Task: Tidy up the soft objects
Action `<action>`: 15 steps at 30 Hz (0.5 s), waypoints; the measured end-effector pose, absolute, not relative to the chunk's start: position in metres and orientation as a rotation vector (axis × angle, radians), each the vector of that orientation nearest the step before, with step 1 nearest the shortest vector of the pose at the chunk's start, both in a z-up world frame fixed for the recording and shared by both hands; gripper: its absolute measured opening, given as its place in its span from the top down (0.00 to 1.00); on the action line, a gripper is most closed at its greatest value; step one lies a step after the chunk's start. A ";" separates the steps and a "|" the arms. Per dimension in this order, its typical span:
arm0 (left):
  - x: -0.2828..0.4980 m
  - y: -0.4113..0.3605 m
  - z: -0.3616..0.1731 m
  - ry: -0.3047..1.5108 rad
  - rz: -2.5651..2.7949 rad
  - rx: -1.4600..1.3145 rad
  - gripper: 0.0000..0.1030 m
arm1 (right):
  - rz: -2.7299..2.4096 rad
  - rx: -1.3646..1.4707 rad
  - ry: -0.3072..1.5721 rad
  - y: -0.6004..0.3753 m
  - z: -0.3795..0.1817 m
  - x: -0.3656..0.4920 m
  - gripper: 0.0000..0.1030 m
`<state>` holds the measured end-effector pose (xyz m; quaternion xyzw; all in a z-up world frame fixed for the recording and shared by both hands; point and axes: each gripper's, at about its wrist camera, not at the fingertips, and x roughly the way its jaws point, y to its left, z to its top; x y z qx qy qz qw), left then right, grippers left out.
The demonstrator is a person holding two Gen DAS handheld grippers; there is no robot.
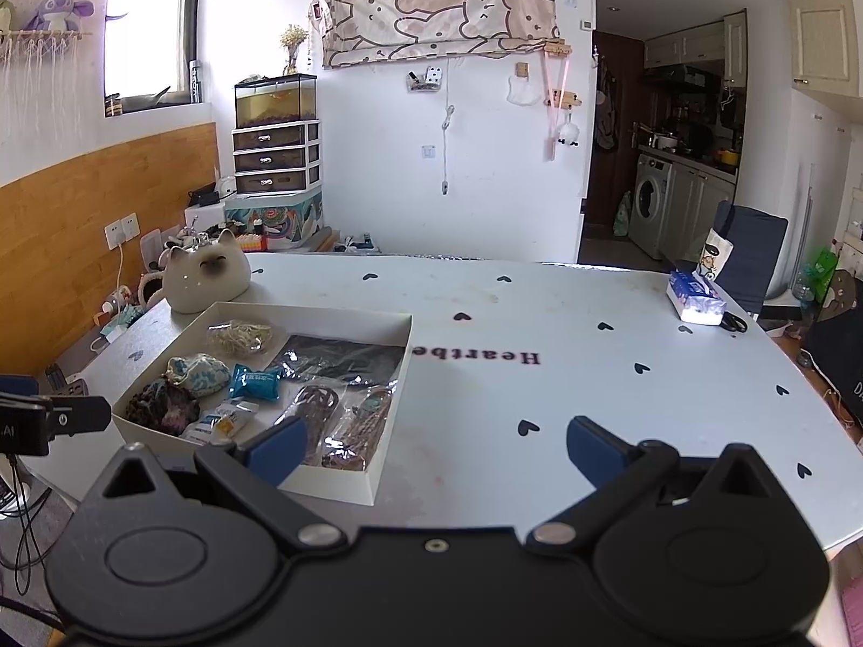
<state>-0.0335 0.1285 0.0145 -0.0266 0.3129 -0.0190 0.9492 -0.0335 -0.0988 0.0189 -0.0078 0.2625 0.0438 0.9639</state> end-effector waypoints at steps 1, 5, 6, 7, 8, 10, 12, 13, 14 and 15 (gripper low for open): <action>-0.034 0.129 0.014 0.637 -0.039 -0.054 0.00 | 0.088 -0.016 0.531 -0.099 0.019 -0.034 0.00; -0.033 0.129 0.014 0.638 -0.040 -0.055 0.00 | 0.088 -0.016 0.531 -0.099 0.019 -0.033 0.00; -0.034 0.129 0.015 0.636 -0.039 -0.054 0.00 | 0.087 -0.016 0.531 -0.099 0.019 -0.033 0.00; -0.034 0.129 0.015 0.636 -0.039 -0.054 0.00 | 0.088 -0.016 0.531 -0.099 0.019 -0.033 0.00; -0.034 0.129 0.015 0.636 -0.039 -0.054 0.00 | 0.087 -0.017 0.531 -0.099 0.019 -0.033 0.00; -0.033 0.129 0.014 0.636 -0.039 -0.054 0.00 | 0.086 -0.016 0.532 -0.099 0.019 -0.033 0.00; -0.034 0.129 0.015 0.637 -0.039 -0.055 0.00 | 0.086 -0.017 0.532 -0.099 0.019 -0.033 0.00; -0.034 0.129 0.015 0.637 -0.039 -0.055 0.00 | 0.086 -0.016 0.532 -0.099 0.020 -0.032 0.00; -0.034 0.129 0.015 0.637 -0.039 -0.054 0.00 | 0.086 -0.016 0.532 -0.099 0.019 -0.032 0.00; -0.034 0.129 0.015 0.637 -0.039 -0.054 0.00 | 0.086 -0.016 0.533 -0.099 0.019 -0.032 0.00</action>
